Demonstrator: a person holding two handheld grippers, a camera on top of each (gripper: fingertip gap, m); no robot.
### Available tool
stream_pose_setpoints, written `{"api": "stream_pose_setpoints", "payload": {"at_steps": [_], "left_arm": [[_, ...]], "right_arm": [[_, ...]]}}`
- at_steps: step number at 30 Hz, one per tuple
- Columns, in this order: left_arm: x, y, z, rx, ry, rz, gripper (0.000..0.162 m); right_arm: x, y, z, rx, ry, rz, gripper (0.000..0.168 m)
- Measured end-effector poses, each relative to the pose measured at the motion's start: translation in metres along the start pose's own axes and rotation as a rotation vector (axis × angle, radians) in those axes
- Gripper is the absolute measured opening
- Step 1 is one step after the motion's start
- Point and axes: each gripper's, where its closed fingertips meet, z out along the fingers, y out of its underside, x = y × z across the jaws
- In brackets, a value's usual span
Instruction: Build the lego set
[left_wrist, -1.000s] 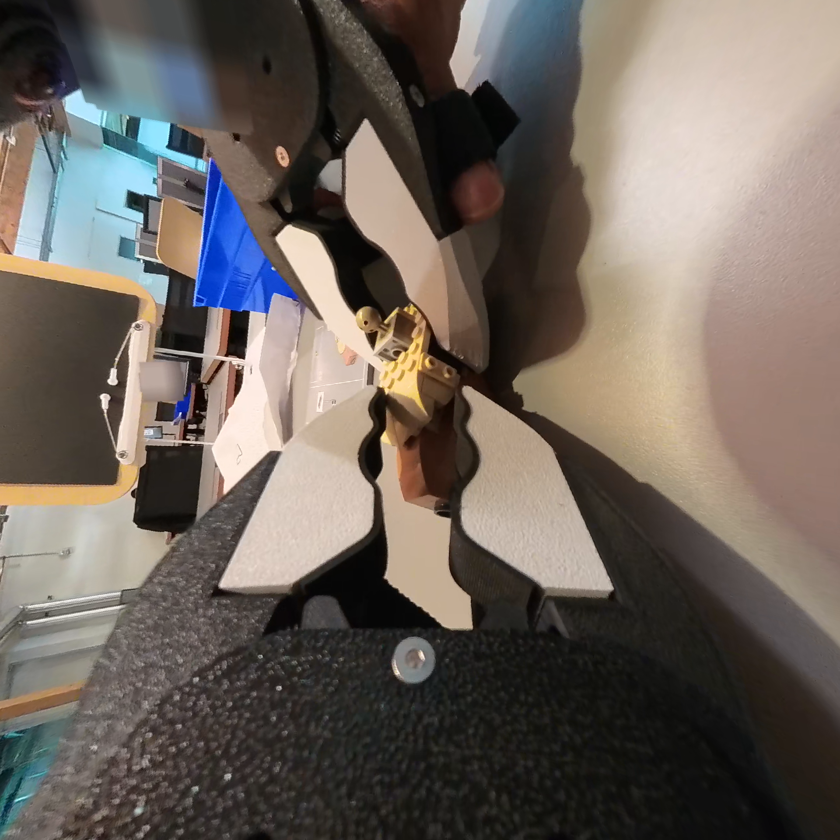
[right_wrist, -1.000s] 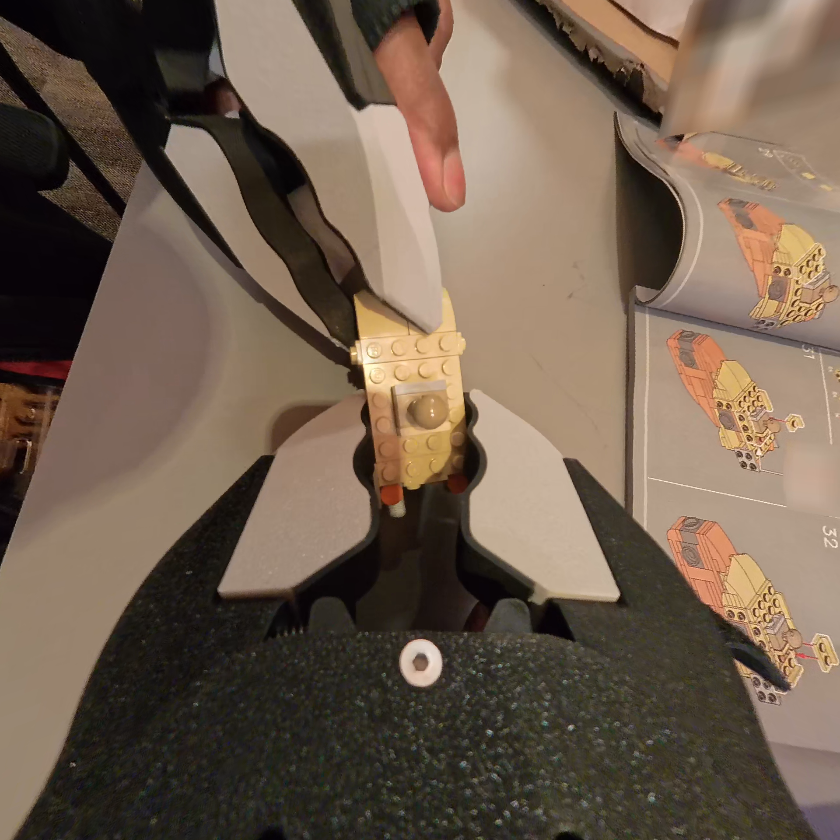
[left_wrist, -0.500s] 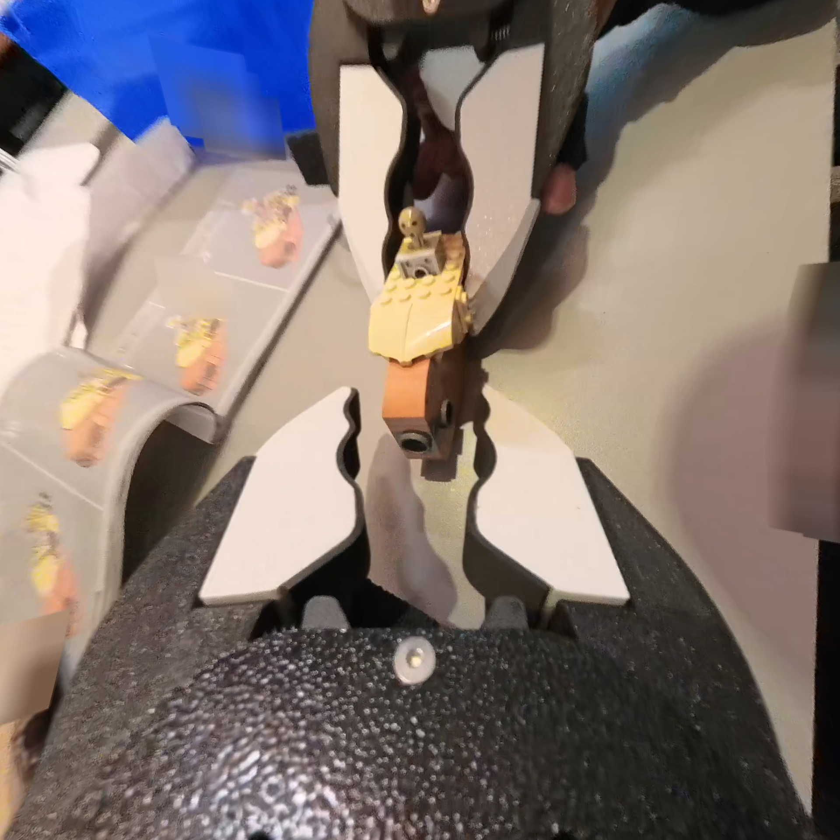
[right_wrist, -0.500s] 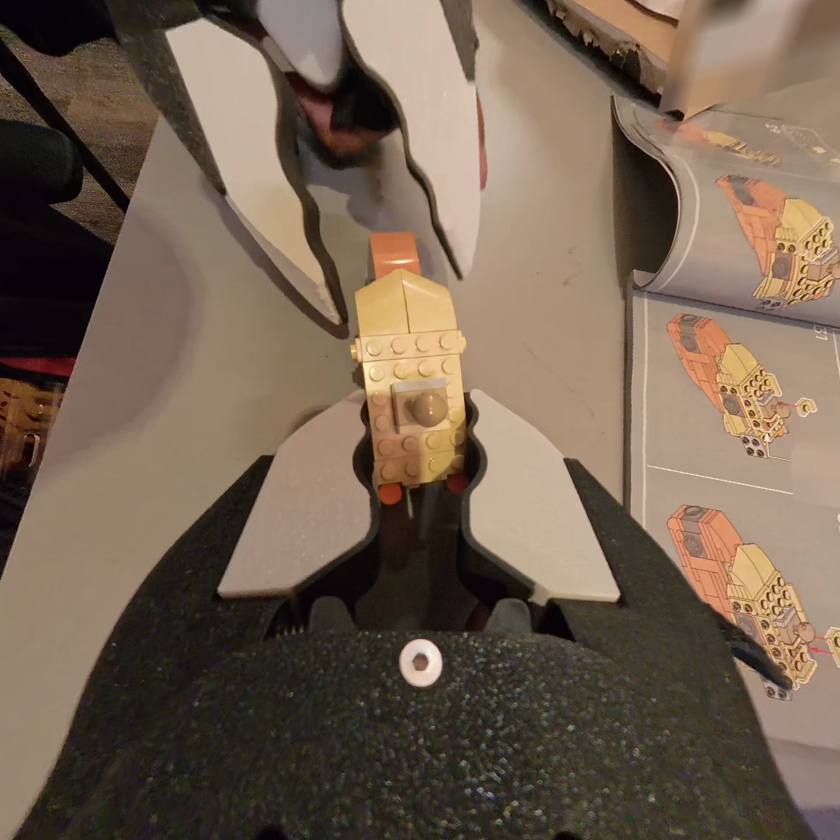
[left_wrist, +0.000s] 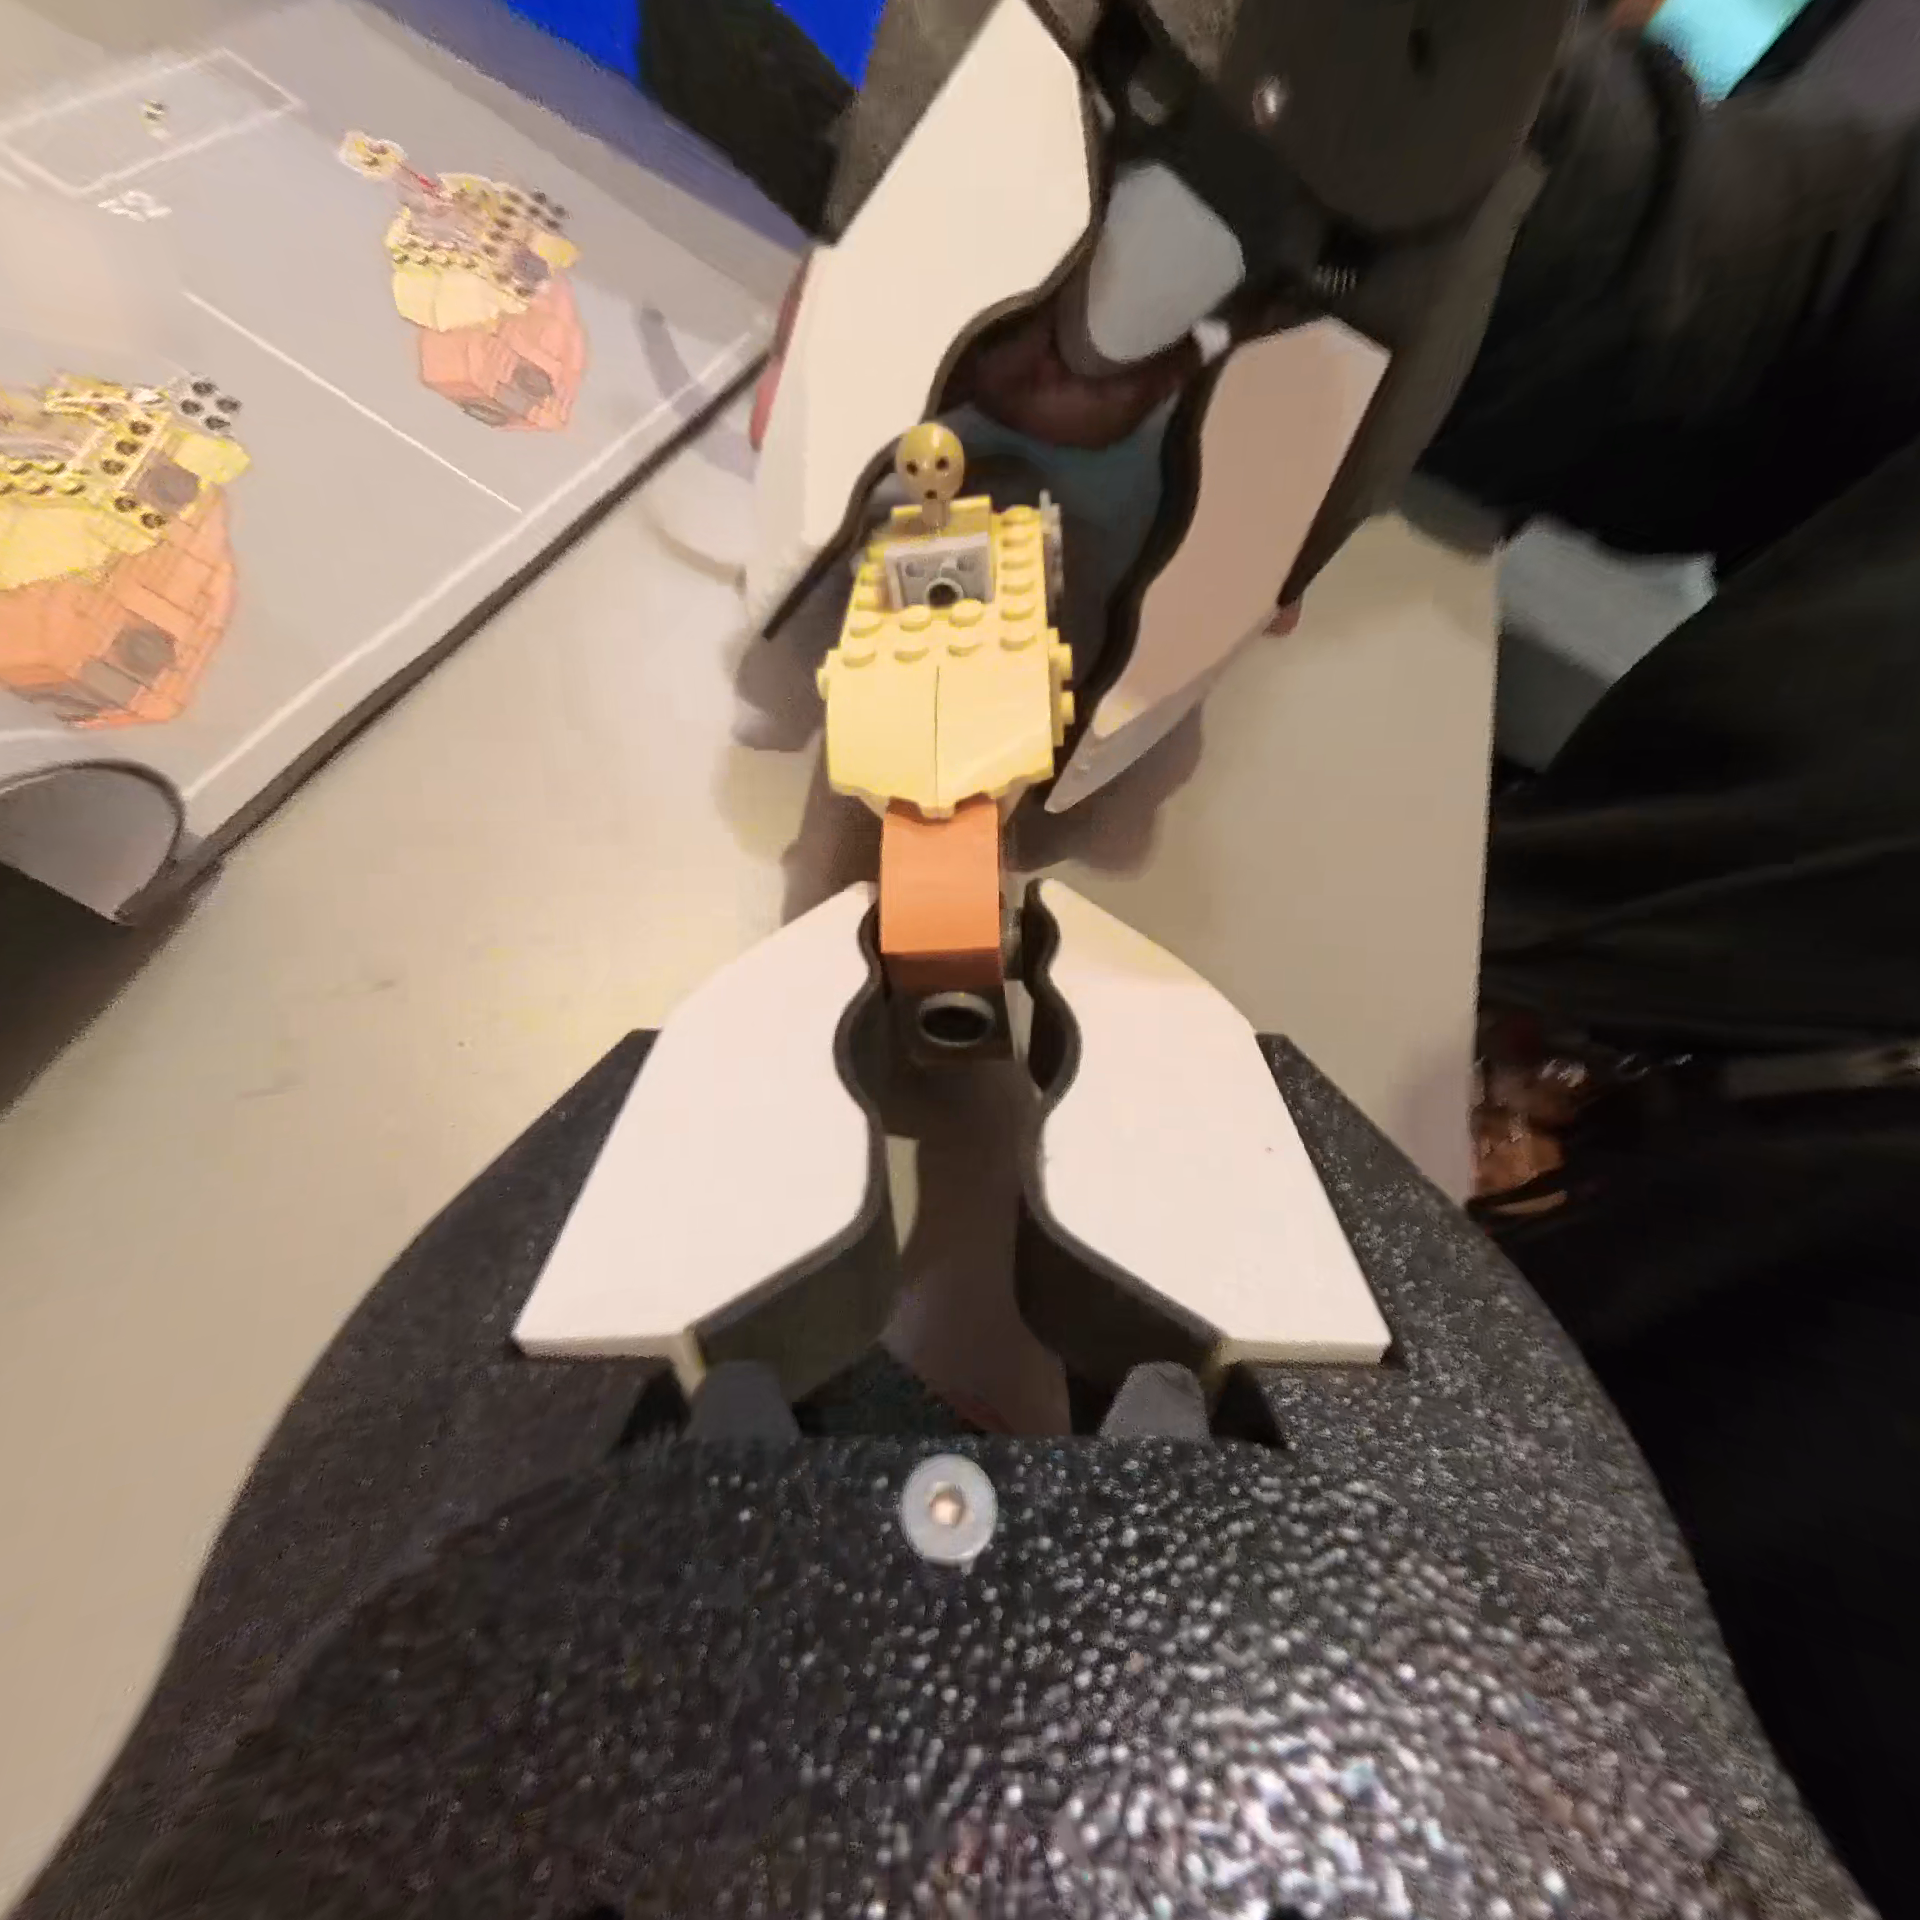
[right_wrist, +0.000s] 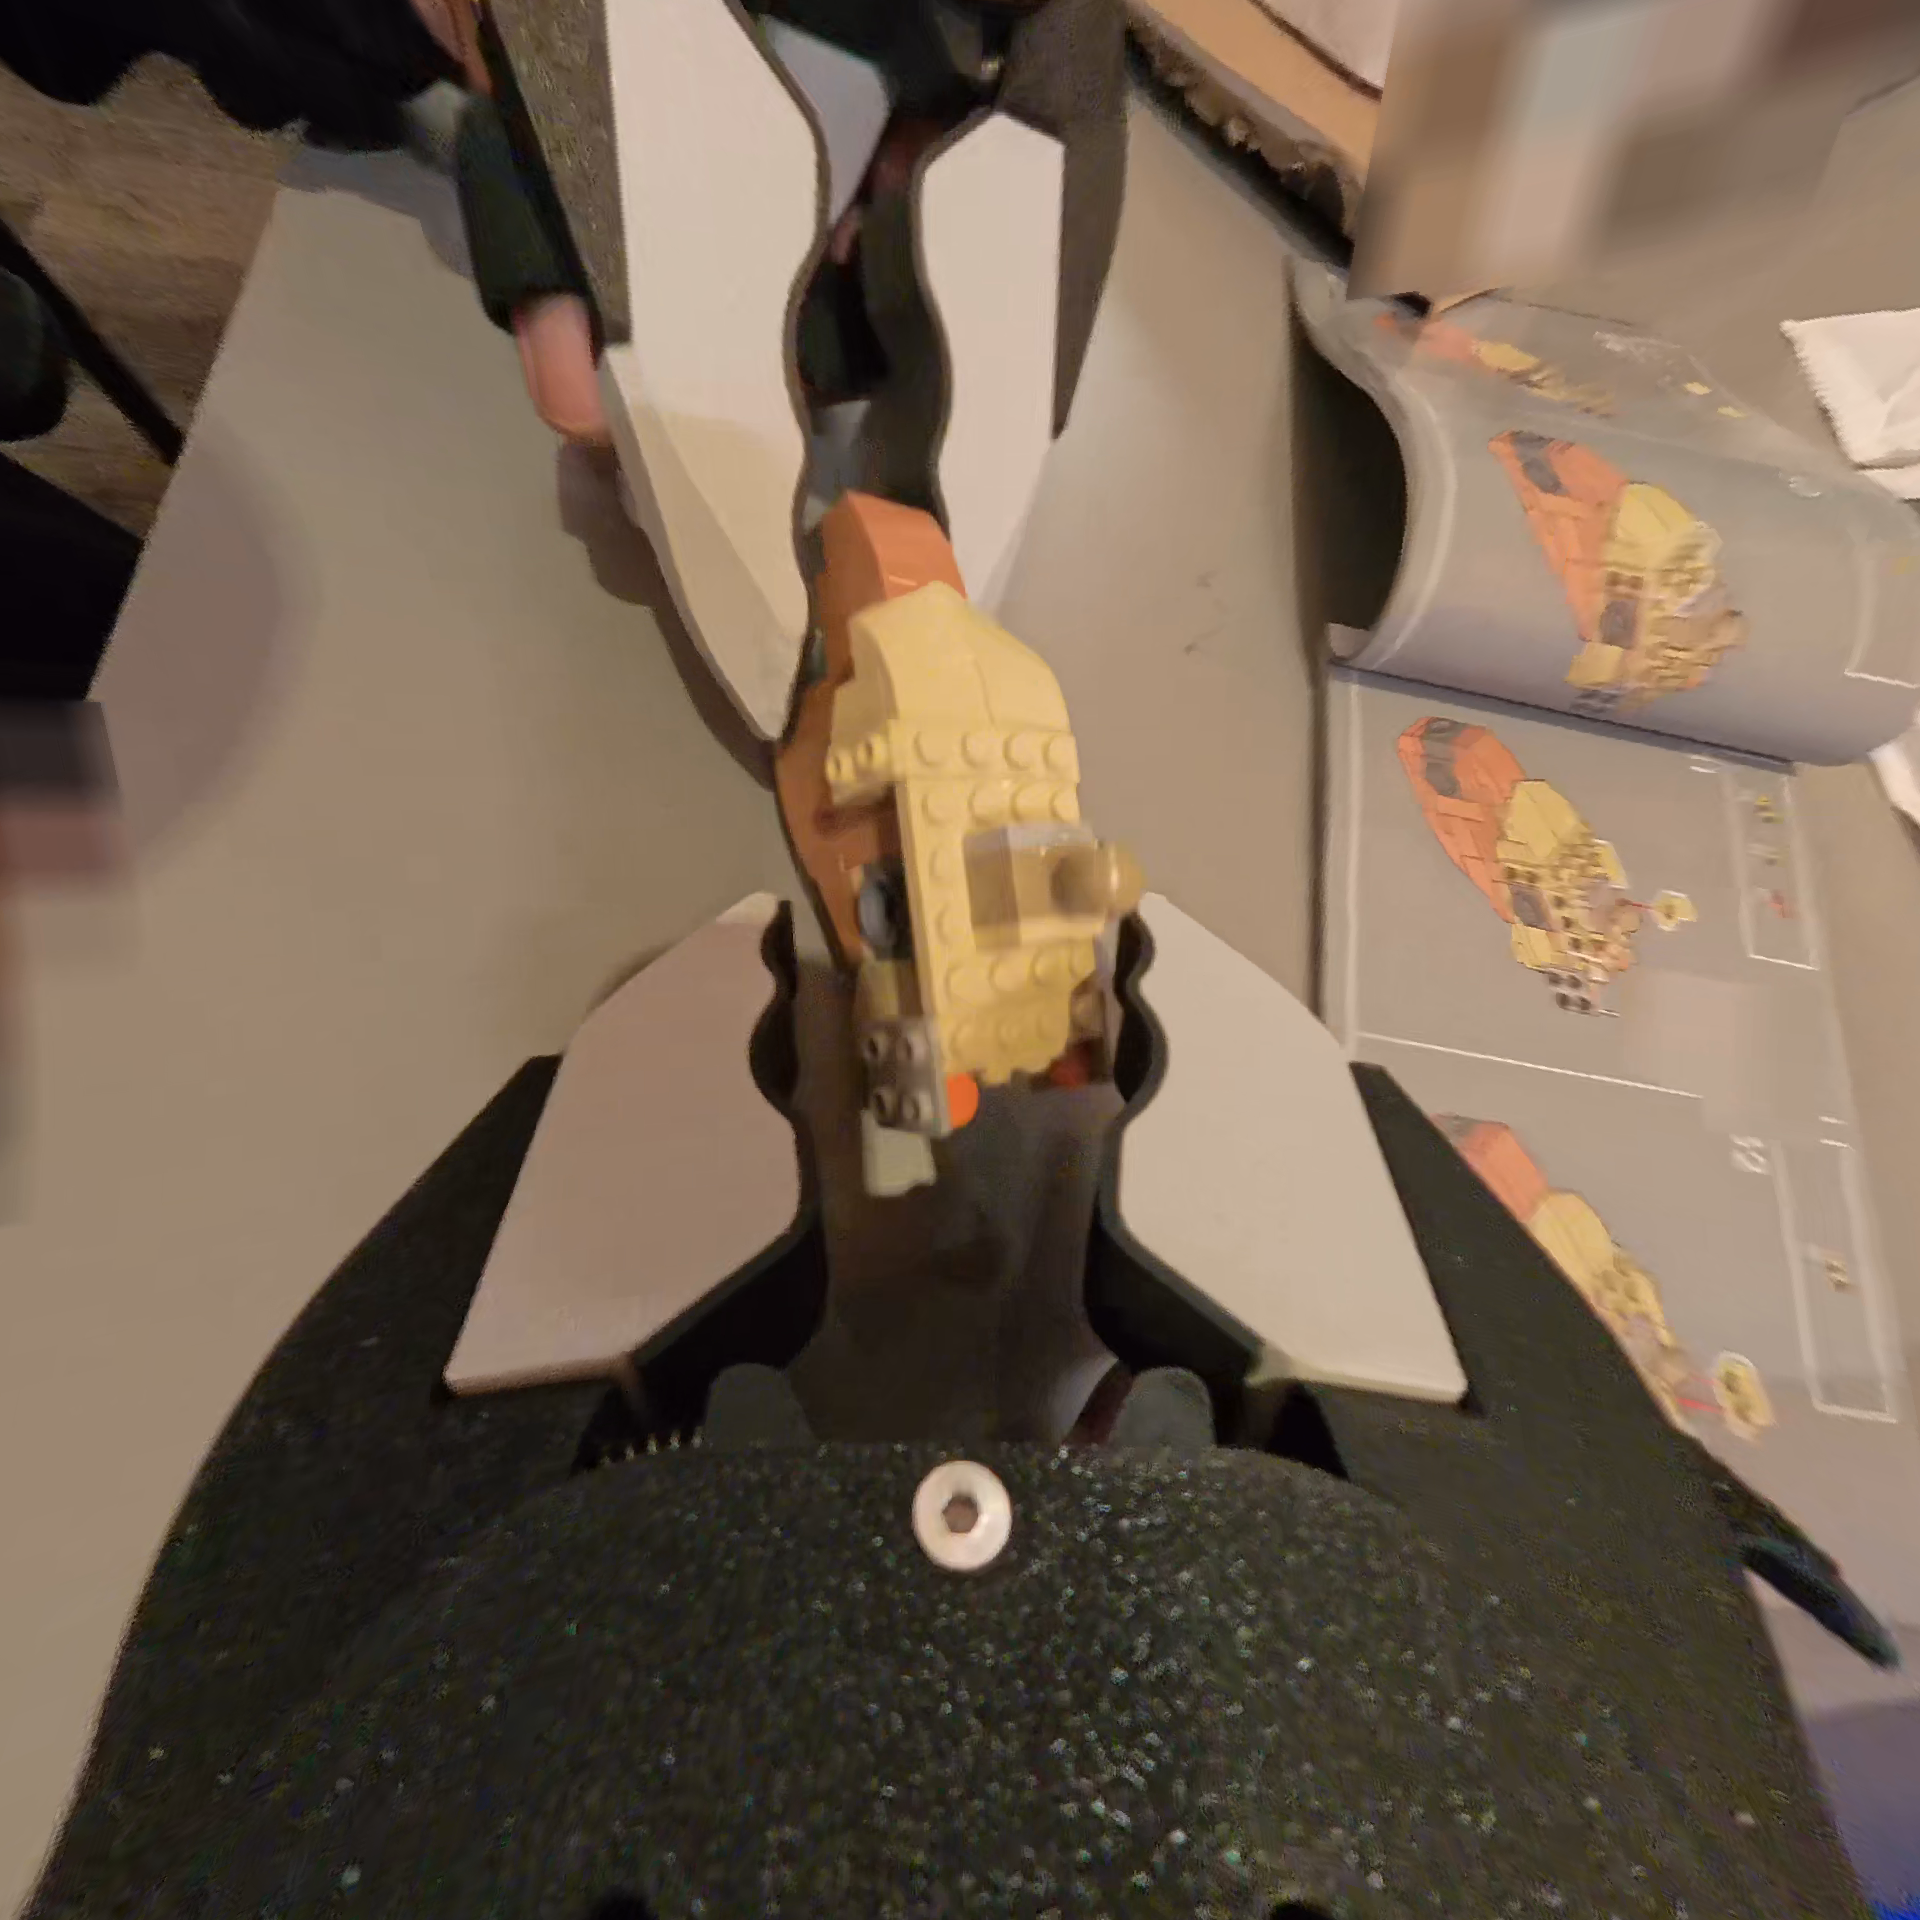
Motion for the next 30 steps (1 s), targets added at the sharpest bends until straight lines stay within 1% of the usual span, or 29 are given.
{"api": "stream_pose_setpoints", "payload": {"at_steps": [2,3,8,12,18,21,23,25,28,30], "left_arm": [[0.000,-0.008,-0.003,0.064,0.048,-0.096,0.023],[-0.001,-0.011,-0.005,0.087,0.068,-0.133,0.023],[-0.002,-0.021,-0.010,0.179,0.146,-0.255,0.023],[-0.002,-0.023,-0.013,0.206,0.169,-0.279,0.022],[-0.004,-0.025,-0.014,0.220,0.159,-0.283,0.022],[-0.006,-0.025,-0.013,0.228,0.128,-0.270,0.022],[-0.009,-0.026,-0.013,0.231,0.071,-0.221,0.022],[-0.014,-0.028,-0.013,0.231,-0.038,-0.108,0.022],[-0.031,-0.031,-0.016,0.187,-0.321,0.185,0.022],[-0.042,-0.033,-0.020,0.145,-0.503,0.360,0.022]], "right_arm": [[0.011,-0.002,-0.007,0.024,0.055,0.010,0.067],[0.015,-0.004,-0.012,0.042,0.078,0.019,0.068],[0.032,-0.009,-0.028,0.120,0.160,0.048,0.068],[0.032,-0.008,-0.026,0.118,0.184,0.010,0.067],[0.033,-0.013,-0.028,0.137,0.246,-0.081,0.066],[0.035,-0.018,-0.032,0.170,0.284,-0.126,0.064],[0.035,-0.021,-0.036,0.196,0.301,-0.148,0.064],[0.035,-0.023,-0.039,0.216,0.293,-0.129,0.064],[0.036,-0.026,-0.044,0.254,0.268,-0.021,0.065],[0.037,-0.029,-0.049,0.290,0.253,0.097,0.065]]}}
